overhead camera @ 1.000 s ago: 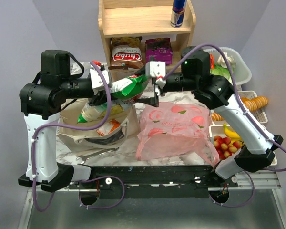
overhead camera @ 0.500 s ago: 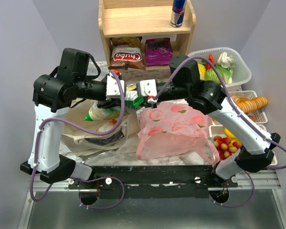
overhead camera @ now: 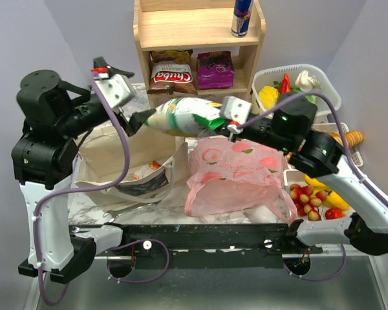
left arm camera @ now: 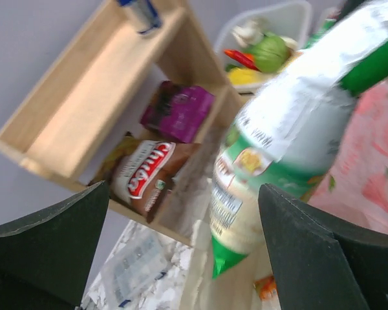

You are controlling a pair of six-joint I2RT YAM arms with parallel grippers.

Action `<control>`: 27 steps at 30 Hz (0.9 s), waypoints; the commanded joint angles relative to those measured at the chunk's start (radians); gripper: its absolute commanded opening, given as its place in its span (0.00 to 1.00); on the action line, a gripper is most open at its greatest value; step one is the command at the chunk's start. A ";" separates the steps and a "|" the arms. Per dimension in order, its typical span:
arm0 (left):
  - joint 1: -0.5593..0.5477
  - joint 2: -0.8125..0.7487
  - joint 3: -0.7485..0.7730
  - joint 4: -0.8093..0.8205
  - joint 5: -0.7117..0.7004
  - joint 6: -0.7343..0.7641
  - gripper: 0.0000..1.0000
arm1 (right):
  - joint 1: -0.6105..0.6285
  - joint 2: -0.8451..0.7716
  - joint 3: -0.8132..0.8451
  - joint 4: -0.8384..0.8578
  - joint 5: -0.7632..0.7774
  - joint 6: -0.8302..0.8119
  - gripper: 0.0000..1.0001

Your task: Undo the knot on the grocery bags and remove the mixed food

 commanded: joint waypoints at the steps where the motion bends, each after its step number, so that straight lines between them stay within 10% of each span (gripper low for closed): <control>1: 0.102 -0.039 -0.080 0.332 -0.076 -0.264 0.99 | -0.003 -0.165 -0.166 0.354 0.345 -0.013 0.01; 11: 0.110 -0.039 -0.142 0.322 -0.094 -0.260 0.99 | -0.004 -0.226 -0.521 0.956 0.560 -0.391 0.01; 27: 0.125 -0.098 -0.265 0.331 -0.127 -0.224 0.98 | -0.004 -0.086 -0.654 1.143 0.467 -0.595 0.01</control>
